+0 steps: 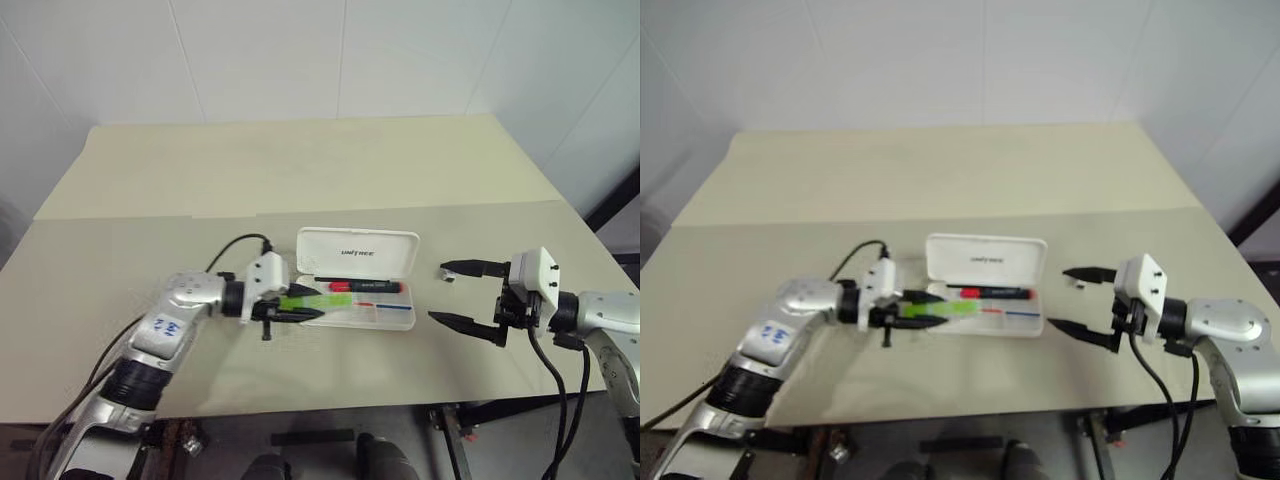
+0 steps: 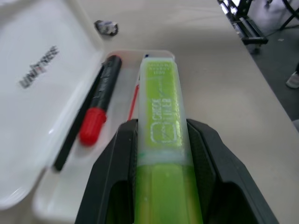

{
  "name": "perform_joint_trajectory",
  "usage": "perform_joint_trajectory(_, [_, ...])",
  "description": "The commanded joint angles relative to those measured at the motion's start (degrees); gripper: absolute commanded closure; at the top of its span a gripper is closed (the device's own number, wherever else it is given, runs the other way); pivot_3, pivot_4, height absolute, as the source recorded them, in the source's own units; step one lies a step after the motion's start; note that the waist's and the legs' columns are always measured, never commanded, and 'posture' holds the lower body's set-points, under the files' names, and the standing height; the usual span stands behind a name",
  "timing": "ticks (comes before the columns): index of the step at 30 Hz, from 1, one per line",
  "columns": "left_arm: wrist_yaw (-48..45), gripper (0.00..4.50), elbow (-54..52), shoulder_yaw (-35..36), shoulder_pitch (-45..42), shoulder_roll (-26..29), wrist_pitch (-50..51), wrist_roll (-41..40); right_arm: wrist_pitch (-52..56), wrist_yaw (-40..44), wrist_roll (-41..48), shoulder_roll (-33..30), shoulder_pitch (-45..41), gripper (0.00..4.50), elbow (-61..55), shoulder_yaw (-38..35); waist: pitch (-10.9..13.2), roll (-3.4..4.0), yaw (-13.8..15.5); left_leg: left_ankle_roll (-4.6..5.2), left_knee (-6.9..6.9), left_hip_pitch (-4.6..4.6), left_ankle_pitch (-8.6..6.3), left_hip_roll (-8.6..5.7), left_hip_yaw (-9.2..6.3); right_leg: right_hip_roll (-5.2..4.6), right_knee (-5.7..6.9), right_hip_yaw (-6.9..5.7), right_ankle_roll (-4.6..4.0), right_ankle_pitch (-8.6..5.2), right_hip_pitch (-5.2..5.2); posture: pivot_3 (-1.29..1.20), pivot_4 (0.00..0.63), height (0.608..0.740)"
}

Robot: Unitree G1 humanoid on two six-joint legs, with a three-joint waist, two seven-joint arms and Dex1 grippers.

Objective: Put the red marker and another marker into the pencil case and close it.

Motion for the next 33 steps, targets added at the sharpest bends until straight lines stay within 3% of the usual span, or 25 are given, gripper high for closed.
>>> perform_joint_trajectory(1, [0.8, 3.40, 1.5, -1.3, -2.4, -1.8, -1.1, 2.5, 0.9, -1.4, 1.7, -1.1, 1.2, 0.00, -3.5, -2.9, 0.0, 0.00, 0.1, 0.00, 0.01, 0.00, 0.00, 0.00, 0.00, 0.00, 0.00, 0.00, 0.00, 0.00, 0.01, 0.00, 0.150, 0.740])
perform_joint_trajectory(21, [-2.3, 3.40, 3.1, -2.2, -4.1, -3.5, -0.2, 4.5, 1.6, -4.6, 2.0, -0.6, 1.5, 0.00, -5.6, -2.1, 0.0, 0.00, 0.0, 0.03, 0.21, -0.04, -0.01, -0.02, -0.01, -0.01, 0.05, 0.02, 0.05, 0.03, 0.05, 0.00, 0.150, 0.740])
perform_joint_trajectory(31, [-0.4, 0.12, 4.9, -1.8, -5.5, -4.7, -1.4, 5.9, 1.1, -4.9, 1.7, 0.0, 0.7, 0.00, -5.1, -1.6, 0.0, 0.00, 0.1, 0.03, 0.25, -0.04, -0.01, -0.03, -0.02, -0.01, 0.07, 0.02, 0.06, 0.03, 0.07, 0.00, 0.150, 0.740])
perform_joint_trajectory(33, [0.1, 0.02, 5.1, -1.6, -5.9, -5.2, -2.2, 6.2, 0.9, -5.0, 1.7, 0.0, 0.4, 0.00, -4.9, -1.4, 0.0, 0.00, 0.1, 0.04, 0.25, -0.05, -0.02, -0.03, -0.02, -0.01, 0.06, 0.02, 0.06, 0.03, 0.07, 0.00, 0.150, 0.740])
